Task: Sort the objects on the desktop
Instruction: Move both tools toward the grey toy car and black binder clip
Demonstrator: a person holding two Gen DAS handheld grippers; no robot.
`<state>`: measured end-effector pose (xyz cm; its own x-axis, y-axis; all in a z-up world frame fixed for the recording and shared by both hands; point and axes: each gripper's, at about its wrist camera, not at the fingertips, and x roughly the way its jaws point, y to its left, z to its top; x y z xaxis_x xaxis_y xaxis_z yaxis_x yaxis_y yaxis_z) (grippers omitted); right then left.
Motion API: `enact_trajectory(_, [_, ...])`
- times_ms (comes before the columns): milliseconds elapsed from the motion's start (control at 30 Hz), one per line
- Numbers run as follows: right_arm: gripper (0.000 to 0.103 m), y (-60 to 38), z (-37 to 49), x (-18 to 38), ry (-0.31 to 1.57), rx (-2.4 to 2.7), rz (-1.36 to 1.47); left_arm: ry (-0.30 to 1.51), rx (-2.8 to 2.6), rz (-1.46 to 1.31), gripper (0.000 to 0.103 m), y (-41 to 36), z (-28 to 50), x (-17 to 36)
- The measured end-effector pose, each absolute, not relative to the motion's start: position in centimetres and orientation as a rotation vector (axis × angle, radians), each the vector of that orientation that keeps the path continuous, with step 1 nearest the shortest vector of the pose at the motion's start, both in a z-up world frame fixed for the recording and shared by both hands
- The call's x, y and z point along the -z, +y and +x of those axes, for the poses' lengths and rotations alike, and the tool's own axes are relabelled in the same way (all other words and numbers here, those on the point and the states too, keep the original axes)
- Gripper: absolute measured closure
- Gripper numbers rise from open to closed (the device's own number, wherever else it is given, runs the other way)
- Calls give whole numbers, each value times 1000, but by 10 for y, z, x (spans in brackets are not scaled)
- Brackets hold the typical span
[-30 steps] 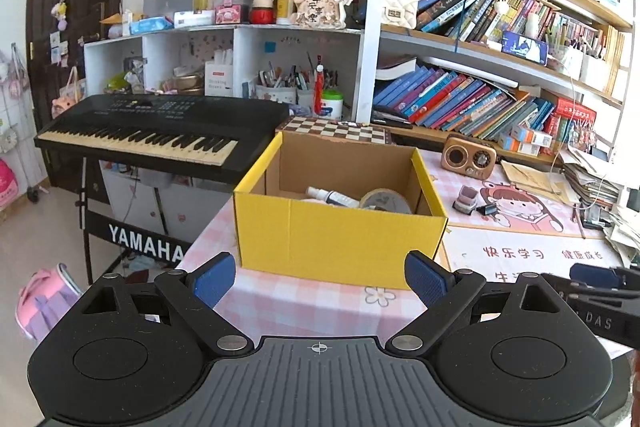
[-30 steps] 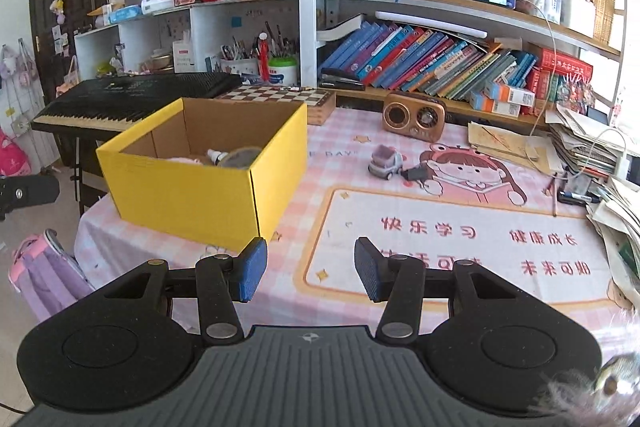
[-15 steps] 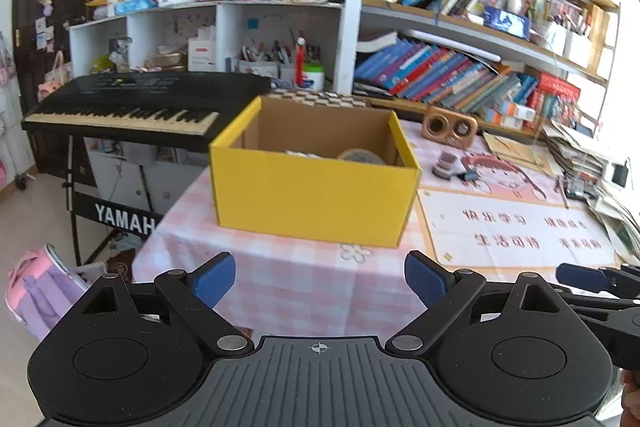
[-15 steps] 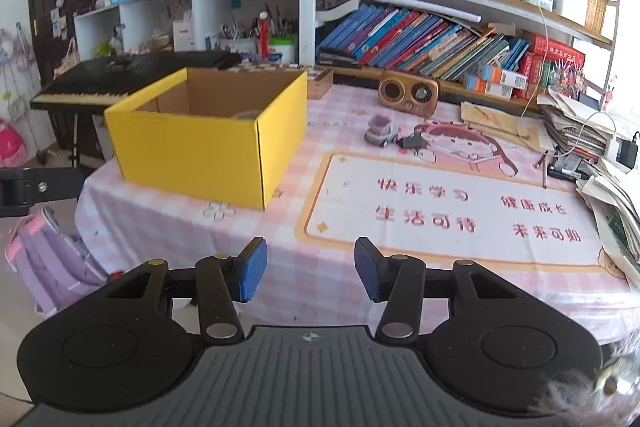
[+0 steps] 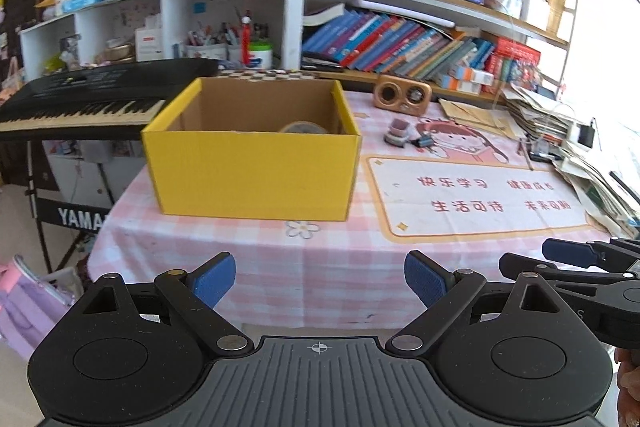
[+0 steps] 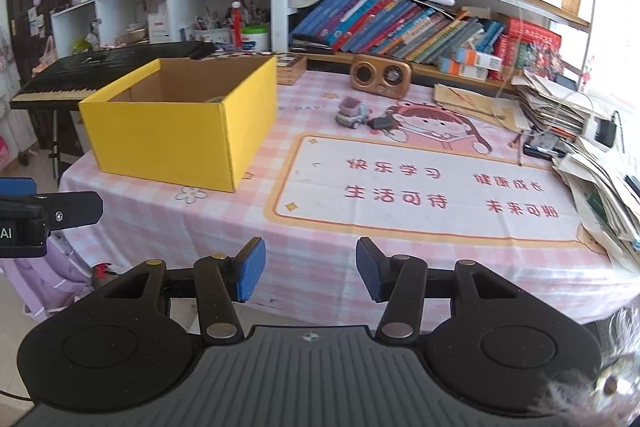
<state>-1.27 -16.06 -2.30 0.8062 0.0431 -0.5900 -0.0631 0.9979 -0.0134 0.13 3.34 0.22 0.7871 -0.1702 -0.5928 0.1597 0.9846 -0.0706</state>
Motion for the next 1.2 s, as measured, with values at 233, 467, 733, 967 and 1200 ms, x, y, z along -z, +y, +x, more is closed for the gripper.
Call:
enact_trajectory(233, [55, -180, -16, 27, 648, 22, 2, 655, 248, 8, 9, 14, 8, 1])
enact_trajectory(467, [55, -200, -17, 29, 660, 69, 9, 666, 303, 16, 9, -7, 20, 4])
enact_trajectory(733, [54, -226, -7, 28, 669, 127, 17, 671, 378, 31, 9, -37, 39, 6])
enact_trajectory(967, [54, -247, 5, 32, 686, 166, 32, 685, 428, 47, 9, -63, 58, 10])
enact_trajectory(1200, [54, -269, 22, 38, 711, 196, 44, 705, 463, 55, 9, -85, 78, 18])
